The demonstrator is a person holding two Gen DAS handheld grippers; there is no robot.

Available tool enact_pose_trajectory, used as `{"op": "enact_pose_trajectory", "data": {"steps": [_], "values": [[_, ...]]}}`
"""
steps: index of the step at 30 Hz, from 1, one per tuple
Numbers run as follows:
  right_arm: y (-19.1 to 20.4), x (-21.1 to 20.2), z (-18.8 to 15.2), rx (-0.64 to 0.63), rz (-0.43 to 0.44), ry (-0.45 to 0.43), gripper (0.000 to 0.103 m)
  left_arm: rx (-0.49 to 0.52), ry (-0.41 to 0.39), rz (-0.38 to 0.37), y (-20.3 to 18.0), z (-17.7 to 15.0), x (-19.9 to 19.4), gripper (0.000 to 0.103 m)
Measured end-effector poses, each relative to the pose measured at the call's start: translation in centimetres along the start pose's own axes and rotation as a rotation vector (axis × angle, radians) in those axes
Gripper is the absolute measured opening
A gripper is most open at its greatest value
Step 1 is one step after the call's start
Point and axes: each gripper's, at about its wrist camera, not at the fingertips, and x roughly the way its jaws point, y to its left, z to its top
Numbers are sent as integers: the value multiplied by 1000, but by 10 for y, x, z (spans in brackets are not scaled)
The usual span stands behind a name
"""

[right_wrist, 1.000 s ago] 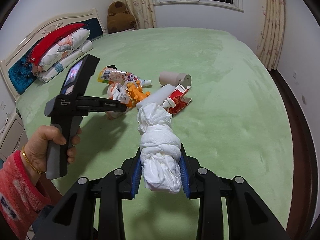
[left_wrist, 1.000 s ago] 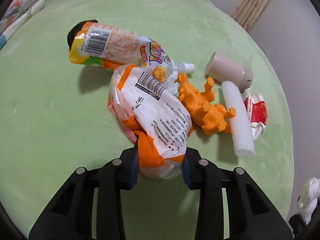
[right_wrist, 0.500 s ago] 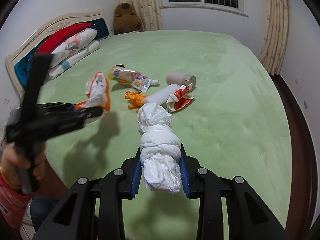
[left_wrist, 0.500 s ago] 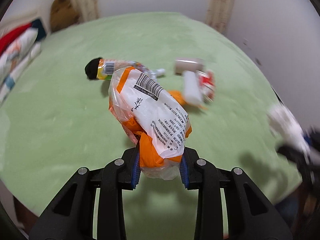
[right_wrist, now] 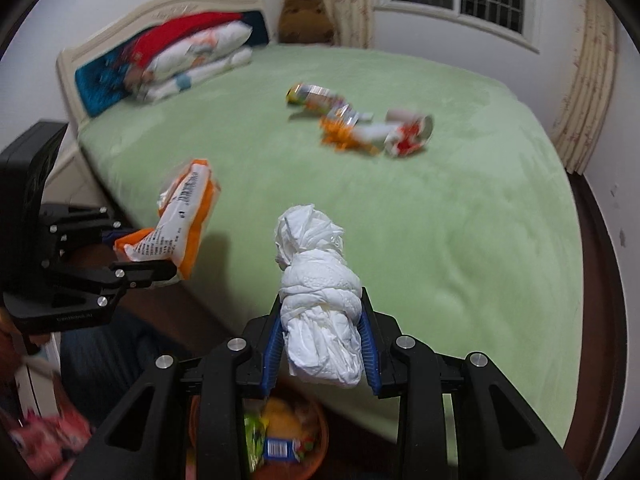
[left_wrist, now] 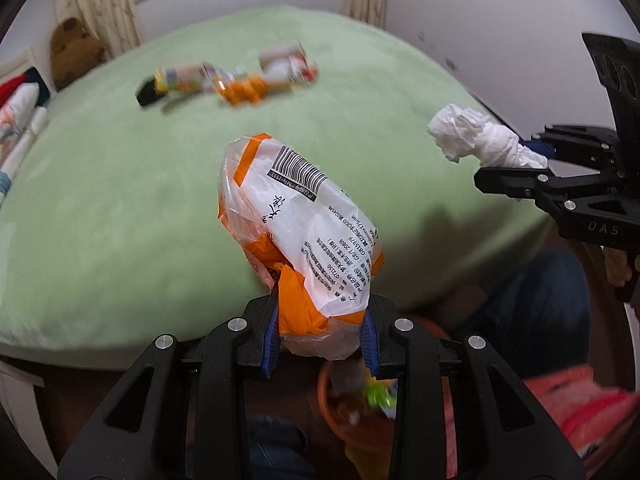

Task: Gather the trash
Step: 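Carry the bag and tissue to the orange bucket and open both tools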

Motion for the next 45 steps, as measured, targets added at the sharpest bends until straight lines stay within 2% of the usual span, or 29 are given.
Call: {"op": "enact_pose_trajectory", "data": {"steps": [2, 8, 14, 18, 19, 20, 21, 22, 26, 36, 45], "values": [[7, 6, -16, -2, 22, 35, 33, -2, 34, -13, -5, -14, 7, 31], [28, 42, -65, -20, 79, 193, 33, -14, 202, -74, -20, -61, 55, 31], [39, 77, -101, -22, 101, 321, 33, -22, 333, -107, -31, -95, 94, 31], [43, 106, -123, -9, 114, 422, 34, -66, 464, -170, -35, -122, 132, 33], [43, 115, -129, -2, 107, 445, 36, -70, 486, -174, -36, -126, 141, 35], [43, 121, -132, -2, 105, 461, 40, -80, 515, -170, -37, -132, 151, 43], [43, 127, -136, -4, 101, 472, 56, -91, 530, -160, -35, -134, 157, 56], [43, 129, -138, -8, 96, 473, 71, -101, 544, -154, -34, -137, 162, 59], [43, 134, -143, -2, 92, 491, 73, -138, 555, -142, -21, -138, 166, 68], [39, 128, -145, 33, 97, 481, 75, -158, 540, -103, -17, -133, 160, 68], [33, 94, -112, 31, 103, 373, 77, -130, 426, -102, -21, -112, 120, 68]]}}
